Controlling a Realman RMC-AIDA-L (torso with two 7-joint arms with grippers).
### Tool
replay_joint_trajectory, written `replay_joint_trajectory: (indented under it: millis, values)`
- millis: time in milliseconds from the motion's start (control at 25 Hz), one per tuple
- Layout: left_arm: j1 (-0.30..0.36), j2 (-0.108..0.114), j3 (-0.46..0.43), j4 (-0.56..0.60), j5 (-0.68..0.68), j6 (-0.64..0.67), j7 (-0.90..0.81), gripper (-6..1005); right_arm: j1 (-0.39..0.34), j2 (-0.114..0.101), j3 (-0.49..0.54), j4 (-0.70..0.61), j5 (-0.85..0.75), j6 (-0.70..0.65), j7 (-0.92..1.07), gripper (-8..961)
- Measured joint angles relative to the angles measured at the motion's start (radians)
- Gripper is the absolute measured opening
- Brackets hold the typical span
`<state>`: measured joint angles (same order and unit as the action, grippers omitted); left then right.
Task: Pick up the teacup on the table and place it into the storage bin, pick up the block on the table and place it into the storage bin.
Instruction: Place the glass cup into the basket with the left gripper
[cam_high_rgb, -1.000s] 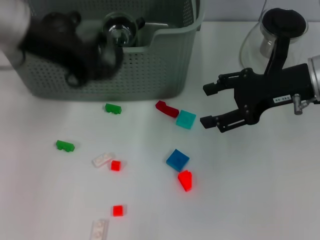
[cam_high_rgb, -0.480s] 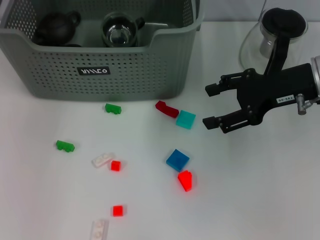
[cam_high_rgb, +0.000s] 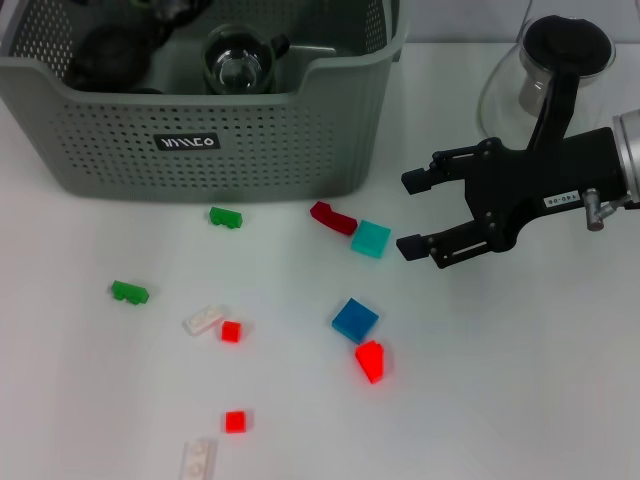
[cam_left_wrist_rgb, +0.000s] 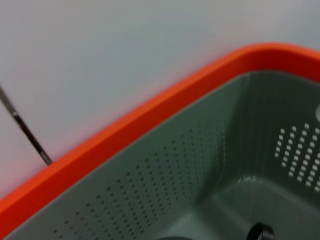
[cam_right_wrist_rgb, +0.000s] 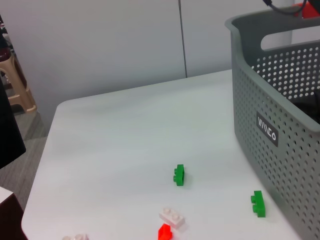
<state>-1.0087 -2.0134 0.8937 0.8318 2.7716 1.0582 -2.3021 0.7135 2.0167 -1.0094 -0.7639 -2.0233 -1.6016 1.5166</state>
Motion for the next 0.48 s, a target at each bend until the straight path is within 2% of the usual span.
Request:
replay_joint_trajectory:
  millis: [160, 440, 480]
  values:
    - [0.001, -0.014, -0.003, 0.002, 0.021, -0.008, -0.003, 115, -0.001, 0.001, 0.0, 0.0, 0.0, 0.0, -0.004, 878]
    - [0.018, -0.015, -0.01, 0.001, 0.021, -0.02, -0.013, 529, -0.008, 0.001, -0.003, 0.0, 0.0, 0.0, -0.007, 878]
    - [0.018, -0.015, -0.01, 0.001, 0.021, -0.02, -0.013, 541, -0.008, 0.001, -0.003, 0.0, 0.0, 0.0, -0.007, 878]
